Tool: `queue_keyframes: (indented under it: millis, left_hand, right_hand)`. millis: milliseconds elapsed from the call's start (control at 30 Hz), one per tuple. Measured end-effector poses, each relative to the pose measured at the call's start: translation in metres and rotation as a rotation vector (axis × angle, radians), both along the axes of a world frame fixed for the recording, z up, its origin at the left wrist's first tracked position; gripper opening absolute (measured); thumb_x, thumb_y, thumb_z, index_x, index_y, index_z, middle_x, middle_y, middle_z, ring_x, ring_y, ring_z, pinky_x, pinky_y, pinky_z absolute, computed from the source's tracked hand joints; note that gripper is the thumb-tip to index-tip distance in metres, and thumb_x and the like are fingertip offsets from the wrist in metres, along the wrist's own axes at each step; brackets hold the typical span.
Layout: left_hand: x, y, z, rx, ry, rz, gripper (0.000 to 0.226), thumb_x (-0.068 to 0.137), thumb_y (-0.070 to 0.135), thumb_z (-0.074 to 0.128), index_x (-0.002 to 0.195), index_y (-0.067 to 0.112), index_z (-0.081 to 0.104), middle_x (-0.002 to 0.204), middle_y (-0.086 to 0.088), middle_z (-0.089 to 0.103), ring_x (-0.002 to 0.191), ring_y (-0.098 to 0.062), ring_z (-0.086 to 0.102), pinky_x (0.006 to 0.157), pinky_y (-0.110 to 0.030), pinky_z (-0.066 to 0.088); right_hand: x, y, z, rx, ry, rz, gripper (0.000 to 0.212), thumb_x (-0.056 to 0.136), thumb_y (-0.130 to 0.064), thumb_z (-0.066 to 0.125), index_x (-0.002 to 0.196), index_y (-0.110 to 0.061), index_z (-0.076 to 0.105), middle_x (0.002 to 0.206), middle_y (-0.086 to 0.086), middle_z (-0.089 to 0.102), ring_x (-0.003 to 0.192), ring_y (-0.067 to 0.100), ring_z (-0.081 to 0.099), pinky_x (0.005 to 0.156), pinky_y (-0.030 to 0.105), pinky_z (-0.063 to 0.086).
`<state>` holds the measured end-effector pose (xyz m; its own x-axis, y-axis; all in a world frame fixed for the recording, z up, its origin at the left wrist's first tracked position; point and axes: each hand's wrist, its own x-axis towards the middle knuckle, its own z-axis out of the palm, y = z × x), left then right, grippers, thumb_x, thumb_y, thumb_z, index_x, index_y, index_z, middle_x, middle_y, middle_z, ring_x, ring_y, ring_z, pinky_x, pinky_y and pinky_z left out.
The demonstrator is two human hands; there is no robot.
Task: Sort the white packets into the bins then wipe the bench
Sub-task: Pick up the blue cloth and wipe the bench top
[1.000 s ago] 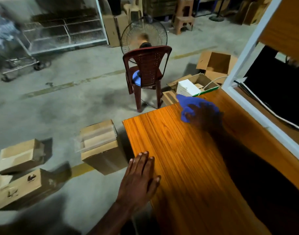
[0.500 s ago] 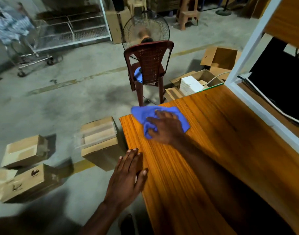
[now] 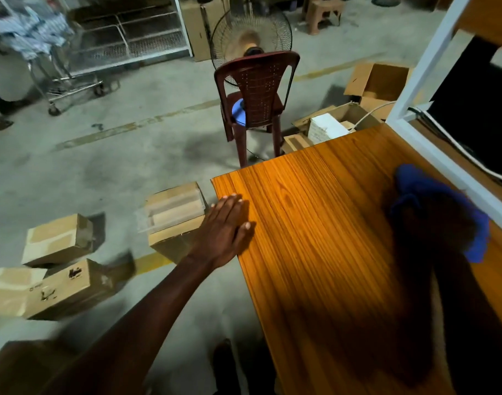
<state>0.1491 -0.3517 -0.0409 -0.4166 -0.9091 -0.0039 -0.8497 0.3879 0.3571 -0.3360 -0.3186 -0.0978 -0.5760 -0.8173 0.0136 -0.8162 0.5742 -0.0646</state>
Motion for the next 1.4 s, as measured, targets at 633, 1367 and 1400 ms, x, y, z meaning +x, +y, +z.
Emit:
queue_keyframes:
  millis: [633, 1367, 1400]
  left_hand:
    - [-0.02, -0.036, -0.017, -0.052, -0.161, -0.106, 0.075, 0.098, 0.059, 0.012, 0.157, 0.012, 0.008, 0.165, -0.01, 0.007, 0.153, -0.026, 0.001, 0.122, -0.049, 0.001]
    - [-0.024, -0.031, -0.011, -0.037, -0.181, -0.084, 0.072, 0.101, 0.055, 0.018, 0.157, 0.011, 0.01, 0.165, -0.011, 0.008, 0.152, -0.029, 0.004, 0.122, -0.051, 0.003]
    - [-0.025, -0.03, -0.01, -0.039, -0.19, -0.076, 0.072, 0.101, 0.055, 0.017, 0.157, 0.01, 0.01, 0.165, -0.011, 0.008, 0.152, -0.029, 0.004, 0.122, -0.052, 0.003]
  right_hand:
    - [0.261, 0.145, 0.064, -0.061, -0.234, 1.03, 0.054, 0.077, -0.066, 0.056, 0.127, -0.045, 0.063, 0.147, 0.001, 0.054, 0.135, 0.032, 0.049, 0.11, 0.053, 0.036]
    - [0.309, 0.202, 0.066, 0.074, -0.079, 0.855, 0.069, 0.079, -0.067, 0.051, 0.144, -0.048, 0.043, 0.161, -0.003, 0.034, 0.144, 0.033, 0.034, 0.108, 0.064, 0.025]
    - [0.289, 0.201, 0.066, 0.046, -0.1, 0.819, 0.065, 0.082, -0.066, 0.049, 0.144, -0.047, 0.046, 0.159, -0.003, 0.038, 0.142, 0.032, 0.037, 0.108, 0.063, 0.027]
